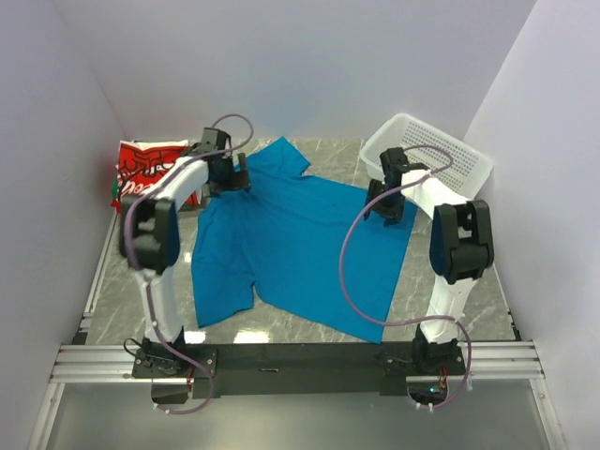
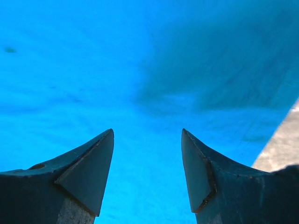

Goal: Fold and stack the t-shirts
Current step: Flatten the tshirt out, then fold the tshirt

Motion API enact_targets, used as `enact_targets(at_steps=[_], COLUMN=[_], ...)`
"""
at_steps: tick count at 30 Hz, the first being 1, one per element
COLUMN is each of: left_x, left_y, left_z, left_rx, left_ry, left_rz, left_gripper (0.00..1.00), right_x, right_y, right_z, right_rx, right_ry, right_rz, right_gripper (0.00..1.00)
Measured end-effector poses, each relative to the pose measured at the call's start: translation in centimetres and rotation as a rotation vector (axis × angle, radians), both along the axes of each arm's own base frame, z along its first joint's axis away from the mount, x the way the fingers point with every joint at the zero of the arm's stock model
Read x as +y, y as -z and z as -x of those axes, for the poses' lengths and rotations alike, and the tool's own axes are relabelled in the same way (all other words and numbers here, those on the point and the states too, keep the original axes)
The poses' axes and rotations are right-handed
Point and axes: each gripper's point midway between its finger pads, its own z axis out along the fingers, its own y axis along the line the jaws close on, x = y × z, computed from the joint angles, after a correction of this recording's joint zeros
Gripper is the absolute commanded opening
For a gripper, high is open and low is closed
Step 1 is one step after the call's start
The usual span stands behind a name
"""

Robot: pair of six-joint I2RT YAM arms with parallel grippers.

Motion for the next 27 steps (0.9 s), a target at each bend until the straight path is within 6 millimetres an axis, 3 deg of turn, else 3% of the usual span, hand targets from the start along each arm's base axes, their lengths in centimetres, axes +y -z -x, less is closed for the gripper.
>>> enact_targets(at_steps=[3,5,7,8,12,15,19,22,27], left_x=[2.0,3.6,5.0,5.5,6.8,6.5,5.7,5.2,5.0], left_y=[-5.5,-9.5,-11.9,-11.9,-8.7,-5.2,-4.1,-2.9,1.0], left_z=[4.0,7.7,11.4,12.8,18.4,22.4,26.5,29.1,34.0], left_rx=[-0.106,-0.207,-0.297,-0.309,-0.238,-0.116,-0.031,0.032,0.182], left_ry=[-0.094,-0.176,-0.259,-0.294,-0.437,-0.514,-0.634,-0.739,-0.903], left_rz=[-0.012,0.001,0.026,0.032,0.016,-0.019,0.007,0.035,0.017], left_gripper=[0.99,0.99,0.99,0.99,0.99,0.99,0.99,0.99,0.99], right_x=[0.0,0.2,0.5,0.6,1.0,1.4,1.7,2.0,2.7], right_y=[-3.1,-5.6,-8.4,-9.6,-11.6,-10.9,-9.1,-8.7,-9.9], right_z=[-0.6,-0.9,-0.9,-0.3,2.3,5.0,8.3,9.5,9.8], right_rx=[-0.084,-0.154,-0.240,-0.273,-0.335,-0.325,-0.276,-0.263,-0.304], right_ry=[0.003,-0.001,-0.004,-0.006,-0.024,-0.041,-0.049,-0.050,-0.070], right_rz=[-0.029,-0.052,-0.079,-0.092,-0.129,-0.148,-0.175,-0.200,-0.247], right_gripper=[0.67,0.66,0.66,0.66,0.66,0.66,0.66,0.65,0.65])
